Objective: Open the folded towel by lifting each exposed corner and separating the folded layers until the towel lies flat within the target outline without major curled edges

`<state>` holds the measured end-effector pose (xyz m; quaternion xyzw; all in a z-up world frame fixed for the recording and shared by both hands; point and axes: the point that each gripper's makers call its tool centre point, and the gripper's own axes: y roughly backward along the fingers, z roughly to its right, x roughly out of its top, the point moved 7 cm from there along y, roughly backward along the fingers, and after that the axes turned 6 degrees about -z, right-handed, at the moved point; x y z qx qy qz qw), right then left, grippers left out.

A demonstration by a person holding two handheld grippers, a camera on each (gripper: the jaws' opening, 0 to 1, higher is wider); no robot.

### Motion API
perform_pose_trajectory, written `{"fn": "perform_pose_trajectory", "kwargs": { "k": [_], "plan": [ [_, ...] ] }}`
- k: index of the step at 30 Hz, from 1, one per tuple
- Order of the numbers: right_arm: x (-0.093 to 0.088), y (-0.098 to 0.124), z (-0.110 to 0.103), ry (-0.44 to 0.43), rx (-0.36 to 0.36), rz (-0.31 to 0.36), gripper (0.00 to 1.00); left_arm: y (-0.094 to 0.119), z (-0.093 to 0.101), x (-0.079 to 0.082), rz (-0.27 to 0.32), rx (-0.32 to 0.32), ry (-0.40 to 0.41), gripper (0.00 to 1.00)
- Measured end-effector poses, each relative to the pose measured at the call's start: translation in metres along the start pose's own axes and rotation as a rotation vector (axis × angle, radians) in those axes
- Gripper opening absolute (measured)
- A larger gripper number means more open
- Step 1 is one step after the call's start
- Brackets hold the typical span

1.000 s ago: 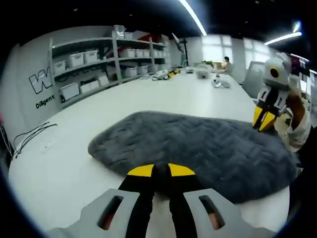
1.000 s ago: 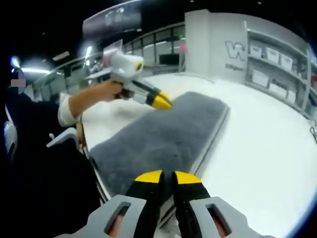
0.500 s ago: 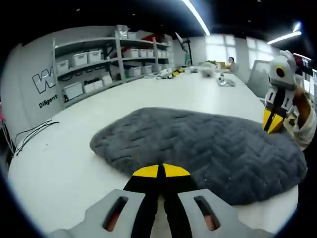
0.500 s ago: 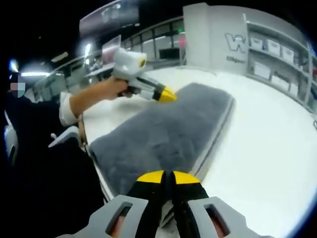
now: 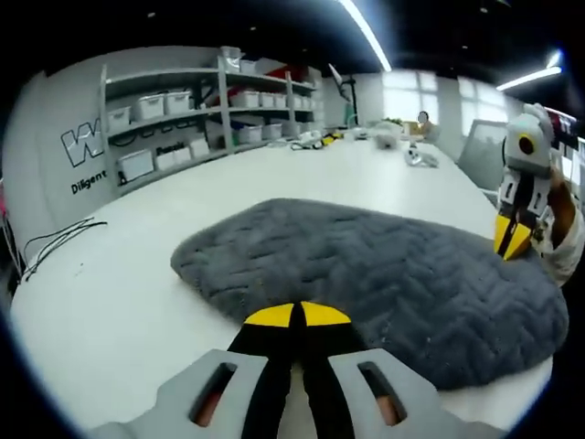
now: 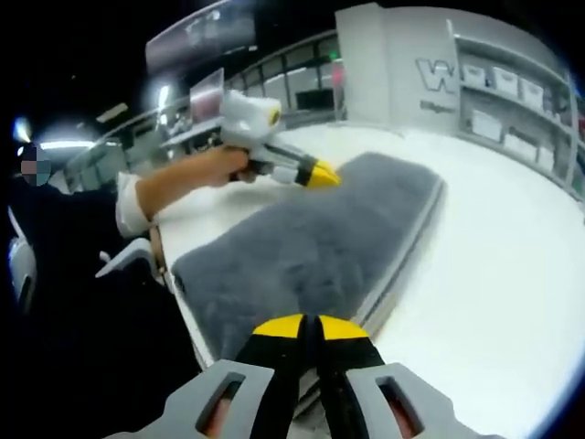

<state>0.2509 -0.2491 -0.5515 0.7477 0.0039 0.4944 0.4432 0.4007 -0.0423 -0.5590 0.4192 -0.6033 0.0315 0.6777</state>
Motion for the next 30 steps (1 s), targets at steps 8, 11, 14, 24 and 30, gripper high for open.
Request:
{"fn": "perform_pose_trajectory", "kwargs": {
  "k": [8, 11, 14, 24, 30],
  "plan": [
    [0.001, 0.007, 0.003, 0.042, 0.01, 0.04, 0.03, 0.005, -0.001, 0.007, 0.005, -0.007, 0.011, 0.05],
    [0.003, 0.012, 0.006, 0.04, 0.001, 0.063, 0.03, 0.009, 0.006, 0.013, 0.013, -0.017, -0.005, 0.12],
    [0.005, 0.015, 0.008, 0.042, -0.018, 0.074, 0.05, 0.014, 0.017, 0.021, 0.039, -0.044, -0.034, 0.17],
    [0.012, 0.03, 0.014, 0.059, -0.081, 0.136, 0.06, 0.036, 0.054, 0.045, 0.117, -0.181, -0.021, 0.25],
    [0.012, 0.033, 0.014, 0.081, -0.087, 0.131, 0.06, 0.044, 0.075, 0.048, 0.122, -0.222, -0.039, 0.28]
  ]
}}
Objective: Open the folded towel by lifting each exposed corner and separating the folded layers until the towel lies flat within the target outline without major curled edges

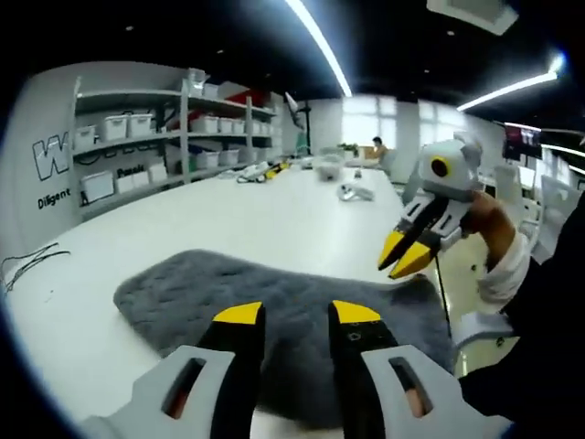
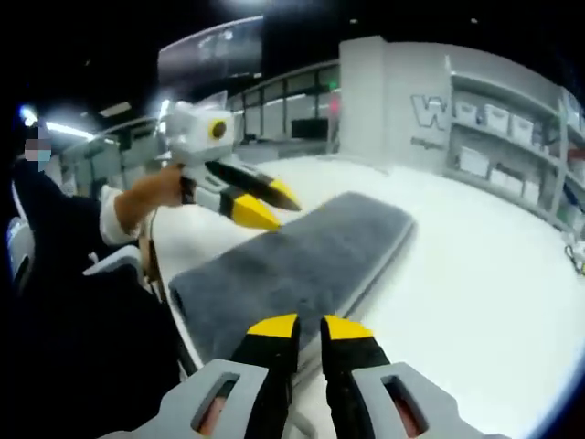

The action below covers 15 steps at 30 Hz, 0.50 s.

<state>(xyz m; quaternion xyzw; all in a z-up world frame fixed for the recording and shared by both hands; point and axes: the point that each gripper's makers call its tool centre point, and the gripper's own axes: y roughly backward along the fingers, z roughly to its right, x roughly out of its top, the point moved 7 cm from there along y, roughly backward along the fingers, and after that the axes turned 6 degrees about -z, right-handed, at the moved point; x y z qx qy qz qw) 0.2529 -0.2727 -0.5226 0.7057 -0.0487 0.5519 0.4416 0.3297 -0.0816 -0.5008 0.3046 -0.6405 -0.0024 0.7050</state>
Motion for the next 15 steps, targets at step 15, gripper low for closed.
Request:
{"fn": "perform_pose_trajectory", "kwargs": {
  "k": [15],
  "plan": [
    [-0.005, 0.019, 0.004, 0.048, 0.016, 0.041, 0.12, -0.006, 0.074, 0.001, -0.004, -0.133, -0.036, 0.37]
  ]
}}
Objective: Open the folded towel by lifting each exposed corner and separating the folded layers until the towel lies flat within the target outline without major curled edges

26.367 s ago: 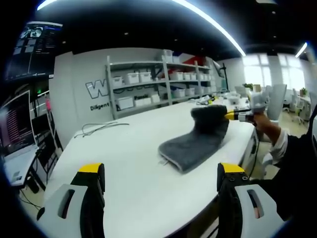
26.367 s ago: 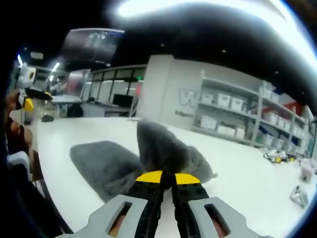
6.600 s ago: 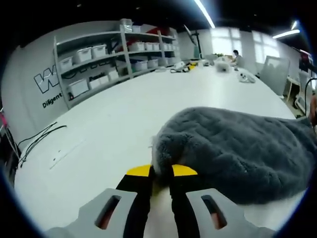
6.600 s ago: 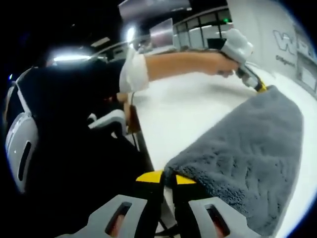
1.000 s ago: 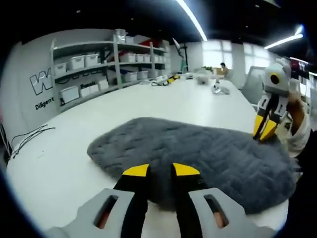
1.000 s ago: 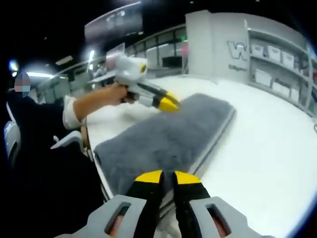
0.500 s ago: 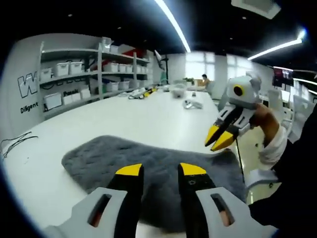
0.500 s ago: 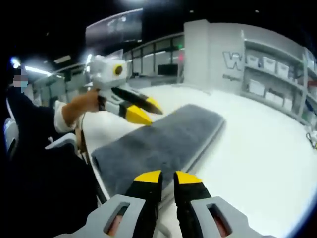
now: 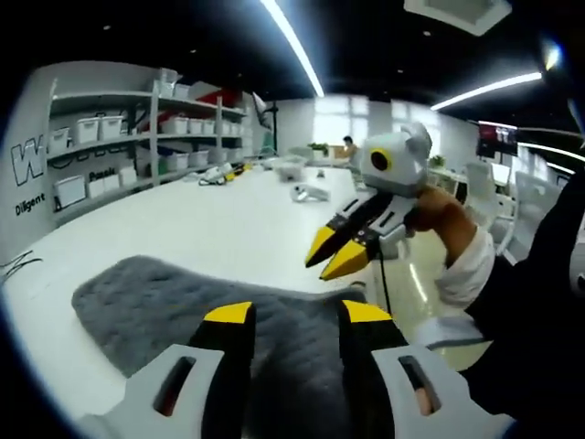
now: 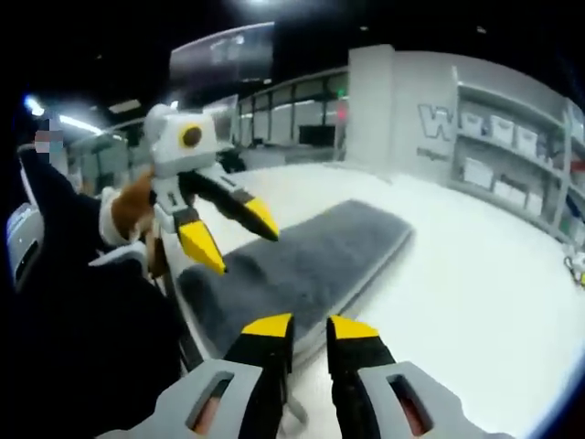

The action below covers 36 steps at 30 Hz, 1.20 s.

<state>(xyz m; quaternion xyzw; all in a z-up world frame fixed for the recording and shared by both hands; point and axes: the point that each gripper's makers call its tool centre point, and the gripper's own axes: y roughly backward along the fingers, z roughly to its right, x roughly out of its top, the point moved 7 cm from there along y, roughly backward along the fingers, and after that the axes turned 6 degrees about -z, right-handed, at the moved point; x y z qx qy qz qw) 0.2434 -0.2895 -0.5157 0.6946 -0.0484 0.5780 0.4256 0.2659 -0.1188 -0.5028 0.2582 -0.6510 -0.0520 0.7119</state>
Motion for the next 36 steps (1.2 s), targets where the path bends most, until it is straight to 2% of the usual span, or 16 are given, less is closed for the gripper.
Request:
{"fn": "perform_pose_trajectory", "kwargs": {
  "k": [3, 6, 14, 18, 24, 32, 36],
  "plan": [
    [-0.003, 0.005, 0.001, 0.023, 0.002, 0.004, 0.13, -0.006, 0.014, 0.0, -0.005, -0.025, -0.009, 0.39],
    [-0.008, 0.013, 0.001, 0.104, -0.005, -0.016, 0.15, -0.013, 0.025, 0.0, -0.01, -0.041, -0.029, 0.41],
    [-0.022, 0.027, -0.005, 0.162, 0.043, -0.039, 0.21, -0.026, 0.042, -0.001, -0.029, -0.072, -0.053, 0.47],
    [-0.025, 0.031, -0.007, 0.183, 0.062, -0.025, 0.34, -0.032, 0.046, -0.003, -0.044, -0.067, -0.065, 0.47],
    [-0.024, 0.038, -0.011, 0.196, 0.092, 0.01, 0.4, -0.042, 0.048, -0.006, -0.068, -0.051, -0.093, 0.46],
    [-0.031, 0.046, -0.009, 0.146, 0.095, 0.019, 0.58, -0.051, 0.049, -0.008, -0.094, -0.031, -0.127, 0.44],
    [-0.033, 0.051, -0.01, 0.132, 0.108, 0.036, 0.71, -0.052, 0.05, -0.011, -0.103, -0.017, -0.141, 0.4]
  ]
}}
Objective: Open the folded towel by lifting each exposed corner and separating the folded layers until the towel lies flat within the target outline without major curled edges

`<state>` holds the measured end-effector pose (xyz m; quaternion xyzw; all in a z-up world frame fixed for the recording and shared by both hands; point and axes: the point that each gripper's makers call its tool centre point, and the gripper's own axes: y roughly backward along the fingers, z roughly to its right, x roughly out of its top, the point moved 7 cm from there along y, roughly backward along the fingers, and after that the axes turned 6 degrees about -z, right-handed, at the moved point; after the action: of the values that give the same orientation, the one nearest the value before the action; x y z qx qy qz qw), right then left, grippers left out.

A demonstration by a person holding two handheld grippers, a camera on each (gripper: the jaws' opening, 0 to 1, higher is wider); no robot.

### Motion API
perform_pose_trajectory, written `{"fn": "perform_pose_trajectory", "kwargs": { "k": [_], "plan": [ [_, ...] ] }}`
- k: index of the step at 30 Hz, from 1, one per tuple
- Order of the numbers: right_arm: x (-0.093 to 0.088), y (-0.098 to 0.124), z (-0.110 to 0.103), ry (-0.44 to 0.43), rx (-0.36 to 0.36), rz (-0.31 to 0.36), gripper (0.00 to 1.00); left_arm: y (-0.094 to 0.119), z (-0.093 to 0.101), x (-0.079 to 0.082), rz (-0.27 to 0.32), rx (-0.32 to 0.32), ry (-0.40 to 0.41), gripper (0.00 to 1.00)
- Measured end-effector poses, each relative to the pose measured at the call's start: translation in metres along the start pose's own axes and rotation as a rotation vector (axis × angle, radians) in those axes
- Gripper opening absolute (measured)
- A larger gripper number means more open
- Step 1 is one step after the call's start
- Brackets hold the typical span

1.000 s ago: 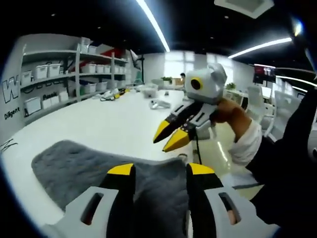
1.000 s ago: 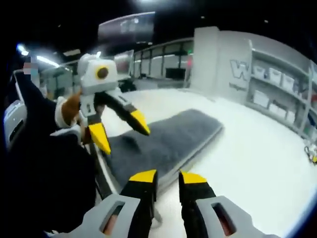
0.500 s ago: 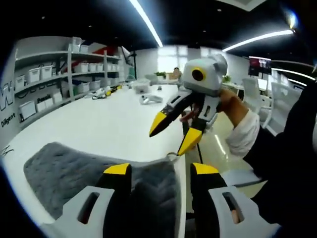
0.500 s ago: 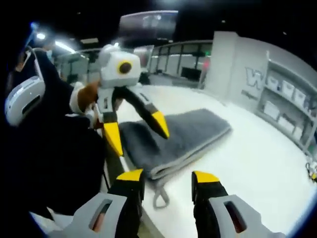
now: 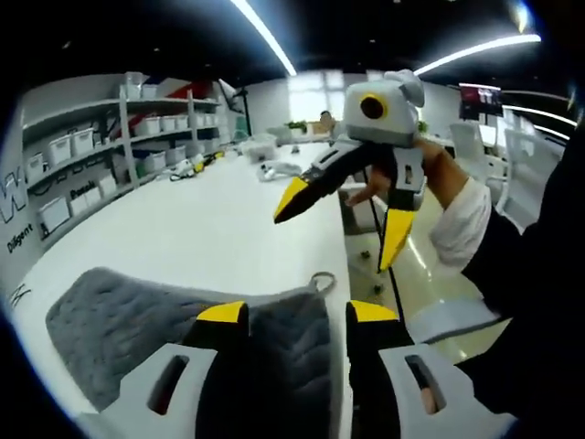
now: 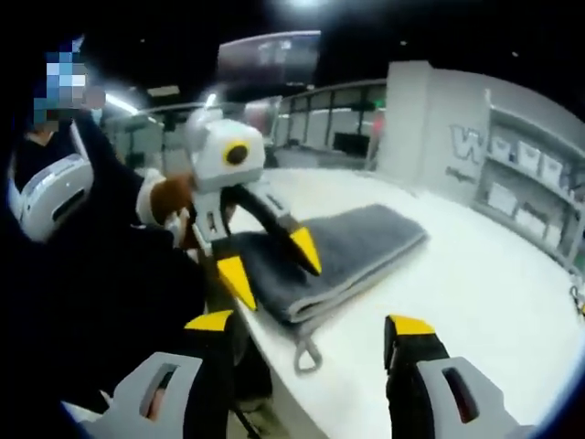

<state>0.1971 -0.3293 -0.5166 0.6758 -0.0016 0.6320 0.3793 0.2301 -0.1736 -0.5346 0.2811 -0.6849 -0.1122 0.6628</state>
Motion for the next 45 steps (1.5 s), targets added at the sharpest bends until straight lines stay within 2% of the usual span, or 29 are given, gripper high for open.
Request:
{"fn": "perform_pose_trajectory", "kwargs": {
  "k": [6, 9, 12, 14, 20, 21, 22, 24, 32, 39, 45],
  "plan": [
    [0.003, 0.007, 0.001, -0.025, 0.005, 0.063, 0.84, -0.003, 0.001, 0.0, 0.005, -0.003, -0.002, 0.4],
    [0.002, 0.008, 0.001, -0.044, 0.007, 0.073, 0.89, -0.006, 0.004, 0.0, 0.001, 0.005, -0.007, 0.39],
    [0.002, 0.008, 0.002, -0.13, 0.017, 0.085, 0.97, -0.008, 0.007, -0.001, 0.0, 0.011, -0.017, 0.39],
    [0.004, 0.009, 0.005, -0.142, 0.008, 0.105, 0.99, -0.009, 0.008, -0.001, 0.003, 0.01, -0.02, 0.39],
    [0.004, 0.011, 0.004, -0.14, 0.008, 0.113, 0.99, -0.012, 0.009, -0.003, -0.012, 0.032, -0.034, 0.37],
    [0.004, 0.01, 0.003, -0.136, 0.008, 0.111, 0.99, -0.013, 0.009, -0.003, -0.013, 0.034, -0.032, 0.36],
    [0.004, 0.01, 0.003, -0.133, 0.008, 0.109, 0.99, -0.014, 0.0, -0.003, -0.018, 0.037, -0.029, 0.32],
    [0.004, 0.01, 0.003, -0.126, 0.004, 0.105, 0.99, -0.015, -0.005, -0.002, -0.026, 0.051, -0.034, 0.28],
    [0.004, 0.008, 0.006, -0.117, -0.009, 0.098, 0.99, -0.014, -0.012, 0.002, -0.015, 0.07, -0.022, 0.2],
    [0.004, 0.004, 0.005, -0.11, -0.004, 0.085, 0.97, -0.002, -0.009, 0.003, 0.008, 0.092, -0.006, 0.09],
    [0.006, 0.001, 0.005, -0.107, -0.002, 0.083, 0.96, 0.01, -0.013, 0.007, 0.027, 0.111, 0.011, 0.07]
  ]
}}
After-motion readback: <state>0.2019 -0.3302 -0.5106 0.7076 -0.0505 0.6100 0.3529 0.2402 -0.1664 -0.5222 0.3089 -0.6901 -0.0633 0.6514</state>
